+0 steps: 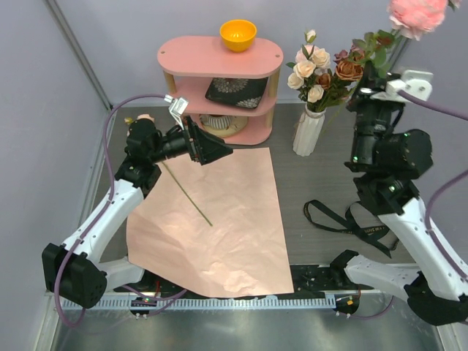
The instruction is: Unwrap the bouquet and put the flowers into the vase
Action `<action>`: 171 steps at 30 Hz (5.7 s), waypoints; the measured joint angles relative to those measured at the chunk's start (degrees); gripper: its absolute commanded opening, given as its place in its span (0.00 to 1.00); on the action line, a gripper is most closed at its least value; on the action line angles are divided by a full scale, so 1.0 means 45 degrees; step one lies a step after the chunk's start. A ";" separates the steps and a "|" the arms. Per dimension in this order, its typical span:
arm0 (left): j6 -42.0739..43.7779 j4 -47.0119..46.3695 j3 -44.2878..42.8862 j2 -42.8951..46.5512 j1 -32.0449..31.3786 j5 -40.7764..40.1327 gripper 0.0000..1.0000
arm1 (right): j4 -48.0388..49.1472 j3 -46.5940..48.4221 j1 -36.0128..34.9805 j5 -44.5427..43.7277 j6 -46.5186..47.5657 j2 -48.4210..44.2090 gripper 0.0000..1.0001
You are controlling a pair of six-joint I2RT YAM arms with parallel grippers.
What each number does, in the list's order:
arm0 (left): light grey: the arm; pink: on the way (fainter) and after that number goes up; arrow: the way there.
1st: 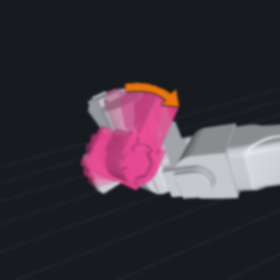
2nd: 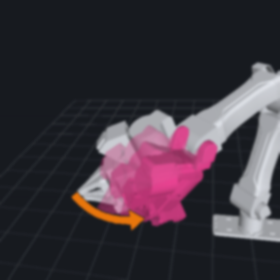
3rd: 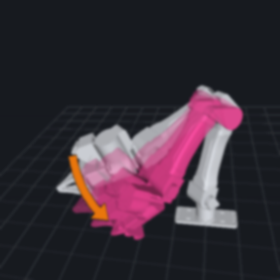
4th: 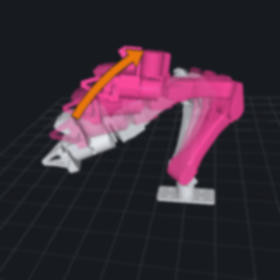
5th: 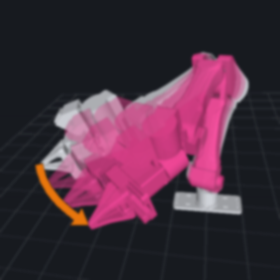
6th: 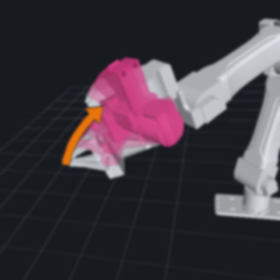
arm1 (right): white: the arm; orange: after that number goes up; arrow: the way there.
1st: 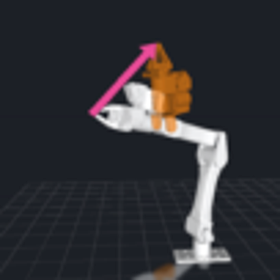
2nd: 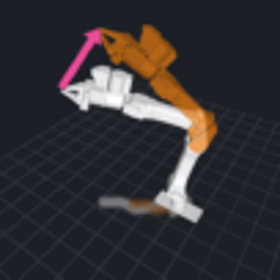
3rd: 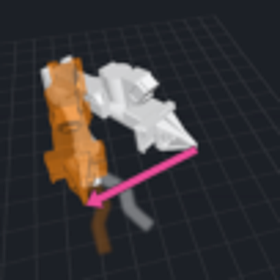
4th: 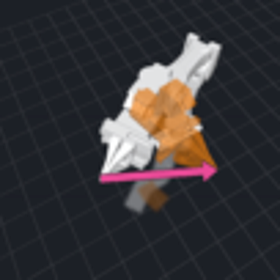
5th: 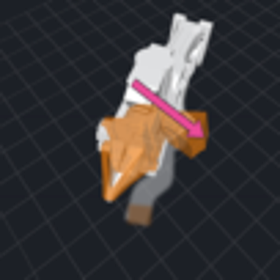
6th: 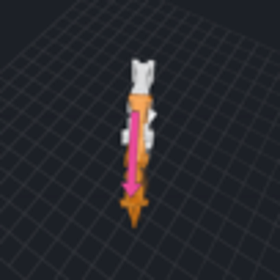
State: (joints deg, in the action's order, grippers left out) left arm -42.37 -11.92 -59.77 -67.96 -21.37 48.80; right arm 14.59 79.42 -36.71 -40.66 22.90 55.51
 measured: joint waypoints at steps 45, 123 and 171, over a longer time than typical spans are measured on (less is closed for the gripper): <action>0.0913 0.0894 0.0000 0.0000 0.0005 -0.0602 0.93 | 0.4027 0.1991 0.1185 0.0146 0.1564 0.4726 0.01; 0.1234 0.1297 0.0000 -0.0141 0.0024 -0.1171 0.93 | 0.2084 -0.3385 0.3113 -0.0743 -0.3337 0.4367 0.04; -0.0321 0.8442 -0.0787 -0.2545 0.4017 -1.0035 0.84 | -0.7174 -0.6484 0.2171 0.9258 -0.9078 0.1375 0.86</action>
State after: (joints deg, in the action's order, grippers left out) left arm -43.81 26.06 -63.31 -79.42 -3.29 3.64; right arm -17.69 50.24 -26.94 0.99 -17.96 61.69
